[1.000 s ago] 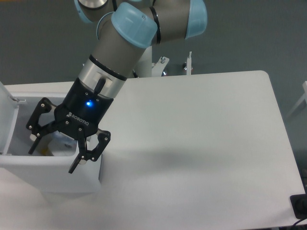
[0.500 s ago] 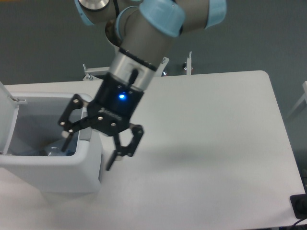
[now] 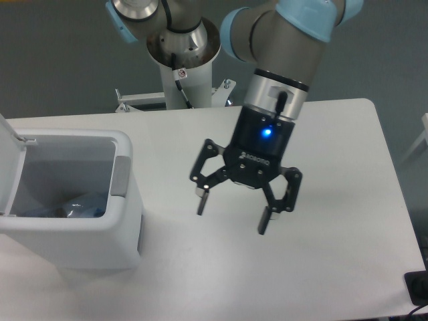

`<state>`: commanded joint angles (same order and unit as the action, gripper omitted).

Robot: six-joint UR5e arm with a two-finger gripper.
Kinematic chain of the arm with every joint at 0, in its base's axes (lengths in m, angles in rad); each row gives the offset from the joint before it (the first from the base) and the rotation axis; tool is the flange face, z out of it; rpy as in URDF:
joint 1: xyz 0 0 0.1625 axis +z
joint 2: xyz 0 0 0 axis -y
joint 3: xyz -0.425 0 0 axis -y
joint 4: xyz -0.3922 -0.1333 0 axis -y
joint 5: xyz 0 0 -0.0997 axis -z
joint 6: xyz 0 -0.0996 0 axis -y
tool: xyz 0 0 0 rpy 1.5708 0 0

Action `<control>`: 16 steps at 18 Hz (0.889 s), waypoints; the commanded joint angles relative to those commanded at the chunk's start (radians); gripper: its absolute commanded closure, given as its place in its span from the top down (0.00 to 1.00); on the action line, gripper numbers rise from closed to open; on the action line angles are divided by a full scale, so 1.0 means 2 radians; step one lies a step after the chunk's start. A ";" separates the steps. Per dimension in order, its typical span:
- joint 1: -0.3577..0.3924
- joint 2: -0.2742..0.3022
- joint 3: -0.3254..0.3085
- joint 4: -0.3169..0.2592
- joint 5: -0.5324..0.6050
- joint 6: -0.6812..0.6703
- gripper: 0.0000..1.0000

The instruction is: Place the trash in the trash can

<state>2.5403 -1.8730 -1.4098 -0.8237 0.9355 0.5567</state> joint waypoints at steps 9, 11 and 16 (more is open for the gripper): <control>0.002 0.005 -0.017 -0.039 0.147 0.084 1.00; 0.027 0.005 -0.045 -0.060 0.165 0.126 1.00; 0.096 0.003 -0.090 -0.088 0.226 0.246 1.00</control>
<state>2.7319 -1.8668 -1.5892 -0.9998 1.3866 1.0488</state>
